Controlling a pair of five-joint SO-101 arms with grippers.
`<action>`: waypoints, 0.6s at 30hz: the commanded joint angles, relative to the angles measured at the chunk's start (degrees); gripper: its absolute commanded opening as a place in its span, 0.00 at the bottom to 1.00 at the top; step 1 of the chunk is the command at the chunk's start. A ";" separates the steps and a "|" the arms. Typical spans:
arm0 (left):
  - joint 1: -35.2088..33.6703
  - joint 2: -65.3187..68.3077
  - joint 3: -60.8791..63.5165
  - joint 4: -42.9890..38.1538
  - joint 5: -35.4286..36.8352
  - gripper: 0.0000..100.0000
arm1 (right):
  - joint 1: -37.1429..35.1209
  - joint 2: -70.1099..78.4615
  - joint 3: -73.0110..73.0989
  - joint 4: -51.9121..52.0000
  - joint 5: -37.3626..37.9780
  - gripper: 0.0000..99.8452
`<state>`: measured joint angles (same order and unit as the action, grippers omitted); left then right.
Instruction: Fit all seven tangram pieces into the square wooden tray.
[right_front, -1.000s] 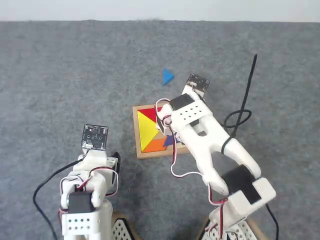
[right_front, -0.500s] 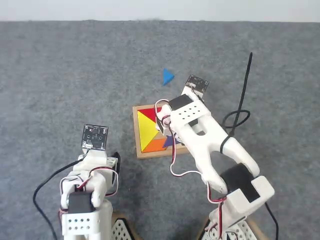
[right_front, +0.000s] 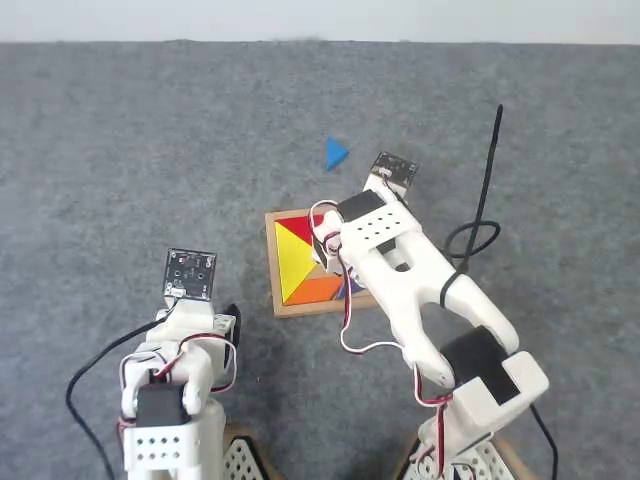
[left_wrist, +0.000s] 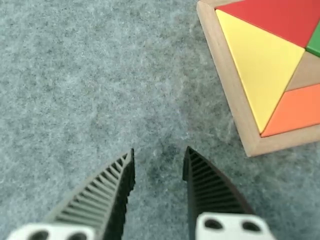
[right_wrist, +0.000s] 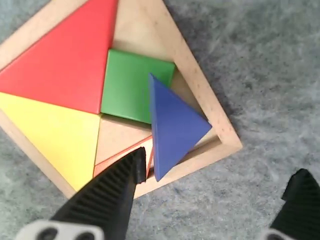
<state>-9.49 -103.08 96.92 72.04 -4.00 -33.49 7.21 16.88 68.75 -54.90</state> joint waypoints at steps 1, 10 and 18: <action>0.18 -1.58 -0.48 0.53 -0.35 0.15 | 0.04 -1.63 -2.11 -0.22 -0.26 0.40; 0.18 -1.58 -0.48 0.53 -0.35 0.15 | 0.22 -19.74 -0.35 -2.77 17.58 0.05; 0.26 -1.58 -0.48 0.53 -0.35 0.15 | 0.75 -19.82 14.77 -24.84 44.04 0.01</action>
<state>-9.49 -103.08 96.92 72.04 -4.00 -33.58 -10.81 26.81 54.86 -17.63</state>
